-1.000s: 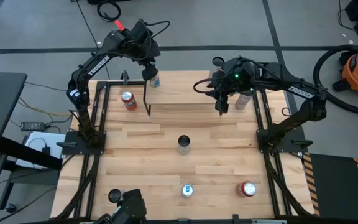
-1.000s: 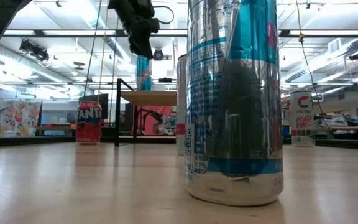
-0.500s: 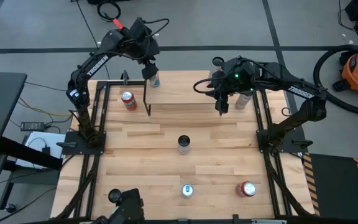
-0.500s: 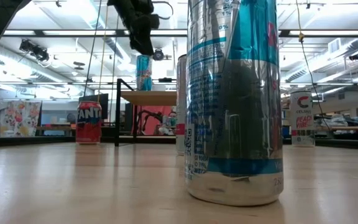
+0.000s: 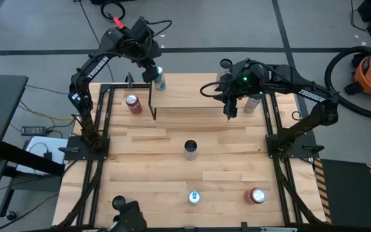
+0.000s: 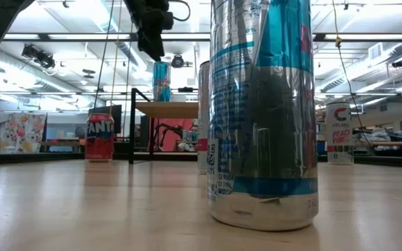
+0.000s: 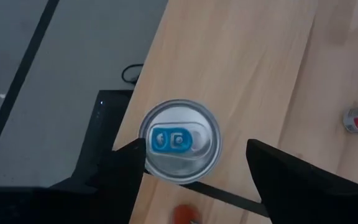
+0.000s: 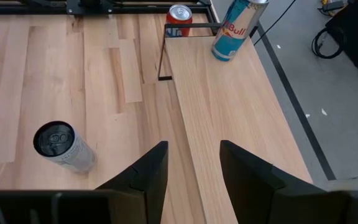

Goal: Place canned beverage on shelf
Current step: Put the top blue soda can on the shelf

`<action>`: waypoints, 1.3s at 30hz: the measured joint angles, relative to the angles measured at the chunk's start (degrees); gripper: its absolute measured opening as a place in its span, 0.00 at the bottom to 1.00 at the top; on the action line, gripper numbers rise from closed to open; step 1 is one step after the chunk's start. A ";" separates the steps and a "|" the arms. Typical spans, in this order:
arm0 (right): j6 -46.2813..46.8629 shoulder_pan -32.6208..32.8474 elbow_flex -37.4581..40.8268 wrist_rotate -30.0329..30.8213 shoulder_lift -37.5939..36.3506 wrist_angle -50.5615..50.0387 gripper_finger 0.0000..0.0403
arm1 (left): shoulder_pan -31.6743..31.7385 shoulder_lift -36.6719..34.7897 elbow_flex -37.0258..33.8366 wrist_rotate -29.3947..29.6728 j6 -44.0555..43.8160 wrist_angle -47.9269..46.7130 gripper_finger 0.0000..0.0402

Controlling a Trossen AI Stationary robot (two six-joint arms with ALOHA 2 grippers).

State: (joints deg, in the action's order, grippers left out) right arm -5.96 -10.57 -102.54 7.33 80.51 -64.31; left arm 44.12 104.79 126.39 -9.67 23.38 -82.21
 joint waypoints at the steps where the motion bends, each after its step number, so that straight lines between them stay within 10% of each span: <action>1: 0.02 0.00 0.00 0.00 0.00 0.00 0.38 | -0.05 0.00 0.00 -0.02 -0.02 0.53 0.72; 39: 0.46 0.00 0.00 0.00 0.00 -0.04 0.38 | -0.01 2.06 0.02 2.22 -1.13 2.61 0.72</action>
State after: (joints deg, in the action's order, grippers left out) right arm -5.50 -10.57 -102.54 7.33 80.51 -64.36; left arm 44.12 106.85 126.41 -7.44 22.24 -79.60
